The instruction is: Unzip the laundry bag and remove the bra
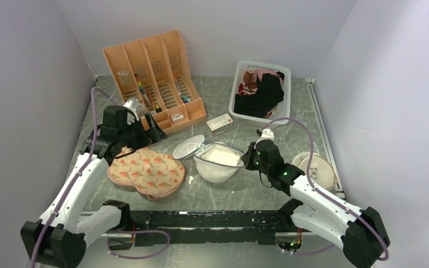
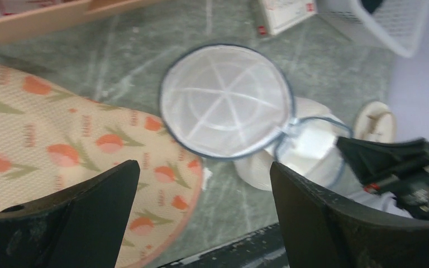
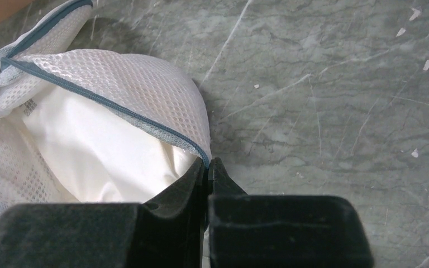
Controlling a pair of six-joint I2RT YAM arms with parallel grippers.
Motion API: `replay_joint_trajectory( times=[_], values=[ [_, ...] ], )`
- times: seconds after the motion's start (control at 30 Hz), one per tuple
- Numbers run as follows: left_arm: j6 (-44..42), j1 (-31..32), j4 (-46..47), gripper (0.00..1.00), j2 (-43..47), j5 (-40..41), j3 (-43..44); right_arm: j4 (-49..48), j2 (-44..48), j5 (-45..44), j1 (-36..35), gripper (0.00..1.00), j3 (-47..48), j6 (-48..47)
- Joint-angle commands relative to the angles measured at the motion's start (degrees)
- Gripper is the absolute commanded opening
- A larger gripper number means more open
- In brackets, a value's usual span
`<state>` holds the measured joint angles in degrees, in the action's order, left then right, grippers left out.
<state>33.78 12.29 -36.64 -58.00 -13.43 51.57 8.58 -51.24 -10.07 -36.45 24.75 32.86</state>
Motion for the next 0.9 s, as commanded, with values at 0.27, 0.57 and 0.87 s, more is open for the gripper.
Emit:
replay_joint_trajectory(
  times=[0.27,0.57,0.87],
  values=[
    [12.39,21.81,11.80,0.98,-7.27,-2.25,1.98,4.27,3.43,9.45,0.07,0.00,3.07,-1.54],
    [22.86,39.53,16.50,0.97,-7.52,19.06,-7.93,1.12,9.31,10.48,0.06,0.03,-1.66,-3.86],
    [23.06,42.38,19.08,0.90,-6.82,24.58,-6.02,-1.72,7.19,15.56,0.01,0.06,-0.58,-2.01]
  ],
)
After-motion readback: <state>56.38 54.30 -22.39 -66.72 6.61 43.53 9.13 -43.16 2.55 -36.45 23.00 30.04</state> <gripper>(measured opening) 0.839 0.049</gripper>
